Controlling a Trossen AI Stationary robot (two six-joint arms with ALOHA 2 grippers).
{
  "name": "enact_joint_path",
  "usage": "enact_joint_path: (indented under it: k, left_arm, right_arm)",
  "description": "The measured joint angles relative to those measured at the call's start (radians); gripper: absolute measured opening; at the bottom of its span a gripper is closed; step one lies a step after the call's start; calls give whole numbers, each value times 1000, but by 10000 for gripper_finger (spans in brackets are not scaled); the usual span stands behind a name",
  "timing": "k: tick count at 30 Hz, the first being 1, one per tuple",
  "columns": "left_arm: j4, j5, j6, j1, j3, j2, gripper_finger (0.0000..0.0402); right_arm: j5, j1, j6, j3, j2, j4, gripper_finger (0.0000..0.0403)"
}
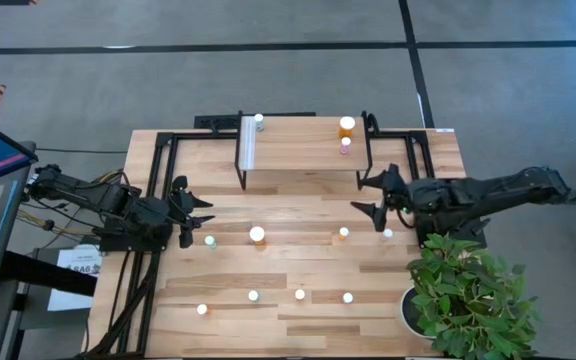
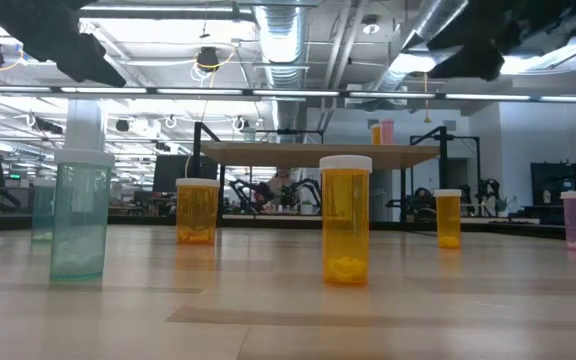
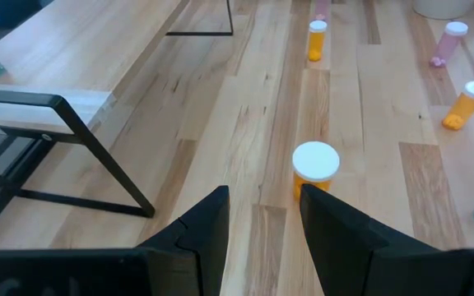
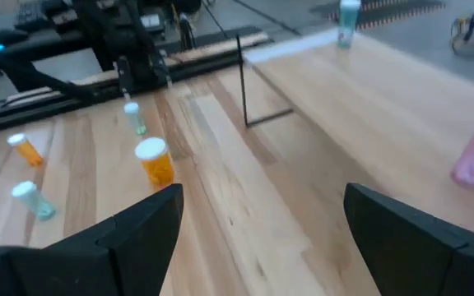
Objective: Pick and place medicine bottles onto shelf by color
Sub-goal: Put the big orange pill bottle on the shelf
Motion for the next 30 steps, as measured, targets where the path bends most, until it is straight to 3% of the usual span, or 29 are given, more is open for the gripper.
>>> enact_joint_path:
  k: [7, 15, 19, 25, 30]
  left_arm:
    - [0, 0, 0, 0, 0, 0, 139]
    - [0, 0, 0, 0, 0, 0, 139]
    - [5, -1, 8, 0, 0, 0, 139]
    - [62, -25, 188, 0, 1, 1, 139]
    - [63, -24, 210, 0, 1, 0, 139]
  right_arm:
    - [0, 6, 44, 0, 150, -52, 357]
    - [-1, -3, 35, 0, 339, 12, 357]
    - [0, -17, 25, 0, 356, 53, 357]
    - [0, -29, 29, 0, 352, 61, 357]
    - [0, -29, 44, -1, 367, 57, 357]
